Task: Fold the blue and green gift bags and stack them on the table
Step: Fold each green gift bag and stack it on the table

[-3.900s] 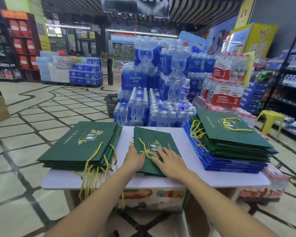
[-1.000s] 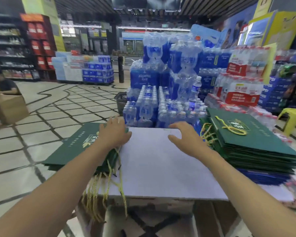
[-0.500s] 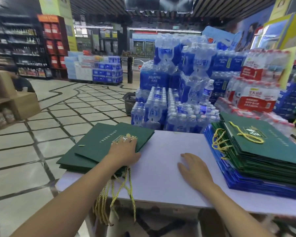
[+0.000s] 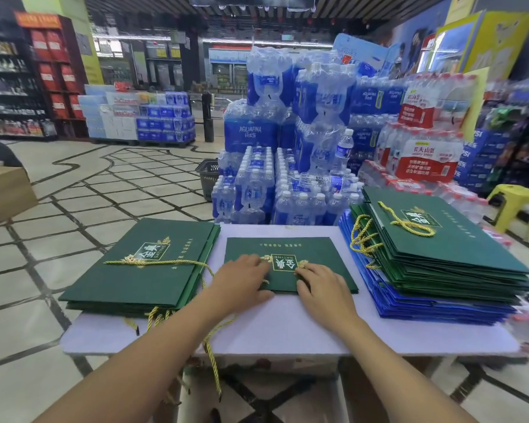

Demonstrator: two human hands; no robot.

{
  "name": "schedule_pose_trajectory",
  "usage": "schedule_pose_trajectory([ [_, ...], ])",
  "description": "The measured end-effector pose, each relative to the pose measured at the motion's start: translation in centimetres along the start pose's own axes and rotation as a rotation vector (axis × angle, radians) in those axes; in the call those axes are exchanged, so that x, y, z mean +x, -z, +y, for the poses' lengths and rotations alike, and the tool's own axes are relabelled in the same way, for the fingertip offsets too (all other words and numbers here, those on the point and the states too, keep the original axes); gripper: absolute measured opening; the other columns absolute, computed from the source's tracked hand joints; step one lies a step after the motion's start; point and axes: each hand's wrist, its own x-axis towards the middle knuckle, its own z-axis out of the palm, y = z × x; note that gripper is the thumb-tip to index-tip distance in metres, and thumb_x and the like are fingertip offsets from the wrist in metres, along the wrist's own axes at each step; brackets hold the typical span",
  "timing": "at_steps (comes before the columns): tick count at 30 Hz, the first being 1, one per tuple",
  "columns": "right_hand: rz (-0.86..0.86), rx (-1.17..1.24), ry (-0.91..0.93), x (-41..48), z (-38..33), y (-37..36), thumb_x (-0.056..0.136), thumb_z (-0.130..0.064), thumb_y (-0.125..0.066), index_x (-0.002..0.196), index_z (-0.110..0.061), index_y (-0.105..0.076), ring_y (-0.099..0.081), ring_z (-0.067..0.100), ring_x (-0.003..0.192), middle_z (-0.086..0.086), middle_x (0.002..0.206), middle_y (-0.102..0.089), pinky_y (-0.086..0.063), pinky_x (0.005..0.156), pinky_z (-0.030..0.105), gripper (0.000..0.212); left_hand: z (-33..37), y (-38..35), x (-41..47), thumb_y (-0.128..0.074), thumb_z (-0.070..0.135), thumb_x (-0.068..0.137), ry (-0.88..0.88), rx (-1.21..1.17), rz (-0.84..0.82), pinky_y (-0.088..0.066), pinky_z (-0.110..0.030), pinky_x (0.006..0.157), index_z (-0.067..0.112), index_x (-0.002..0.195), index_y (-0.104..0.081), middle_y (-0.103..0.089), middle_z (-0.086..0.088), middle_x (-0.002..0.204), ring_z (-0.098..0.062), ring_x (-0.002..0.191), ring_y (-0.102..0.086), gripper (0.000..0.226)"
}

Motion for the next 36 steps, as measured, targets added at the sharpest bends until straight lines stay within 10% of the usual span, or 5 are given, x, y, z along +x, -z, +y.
schedule_pose_trajectory([
  [9, -0.062, -0.005, -0.019, 0.0, -0.2, 0.0, 0.103, -0.039, -0.042, 0.138, -0.032, -0.06, -0.043, 0.011, 0.136, -0.014, 0.143, -0.054, -0.034, 0.109, 0.038, 0.04, -2.2, 2.6, 0.1, -0.055, 0.032, 0.083, 0.129, -0.3, -0.281, -0.035, -0.032, 0.059, 0.018, 0.069, -0.052, -0.048, 0.001, 0.067, -0.023, 0.064, -0.042, 0.02],
  [17, -0.099, 0.164, -0.042, 0.3, 0.1, 0.3, 0.104, -0.036, -0.028, 0.128, -0.037, -0.067, -0.048, 0.012, 0.13, -0.015, 0.135, -0.061, -0.033, 0.106, 0.038, 0.046, 1.4, 5.0, 2.1, -0.039, 0.0, 0.097, 0.116, -1.327, -0.248, -0.048, -0.036, 0.087, 0.013, 0.123, -0.063, -0.077, -0.007, 0.114, -0.021, 0.102, -0.073, 0.037],
  [22, -0.101, 0.56, -0.093, 0.5, 1.0, 1.0, 0.093, -0.065, -0.034, 0.093, -0.038, -0.079, -0.063, 0.004, 0.101, -0.02, 0.101, -0.075, -0.043, 0.101, 0.039, 0.052, 2.0, 2.5, 3.7, -0.046, -0.013, 0.093, -0.036, -0.994, 0.035, -0.052, -0.02, 0.095, 0.015, 0.129, -0.067, -0.069, -0.001, 0.131, -0.011, 0.117, -0.066, 0.05],
  [27, -0.162, 0.306, 0.054, 0.3, 0.8, 0.1, 0.071, -0.081, -0.057, 0.085, -0.055, -0.066, -0.05, -0.002, 0.114, -0.029, 0.108, -0.065, -0.027, 0.109, 0.033, 0.031, 2.0, -0.2, 4.2, -0.07, 0.026, 0.095, 0.005, -0.706, 0.231, -0.052, -0.036, 0.072, 0.026, 0.083, -0.074, -0.069, 0.009, 0.075, -0.01, 0.072, -0.062, 0.012],
  [36, -0.025, 0.73, -0.153, 0.2, 0.8, 0.9, 0.105, -0.042, -0.05, 0.069, -0.023, -0.072, -0.054, 0.005, 0.073, -0.006, 0.074, -0.064, -0.043, 0.073, 0.027, 0.046, 3.0, -0.2, 5.2, -0.052, 0.036, 0.089, 0.353, -0.73, 0.275, -0.03, -0.029, 0.053, 0.018, 0.061, -0.042, -0.041, 0.007, 0.051, -0.017, 0.054, -0.038, 0.035],
])
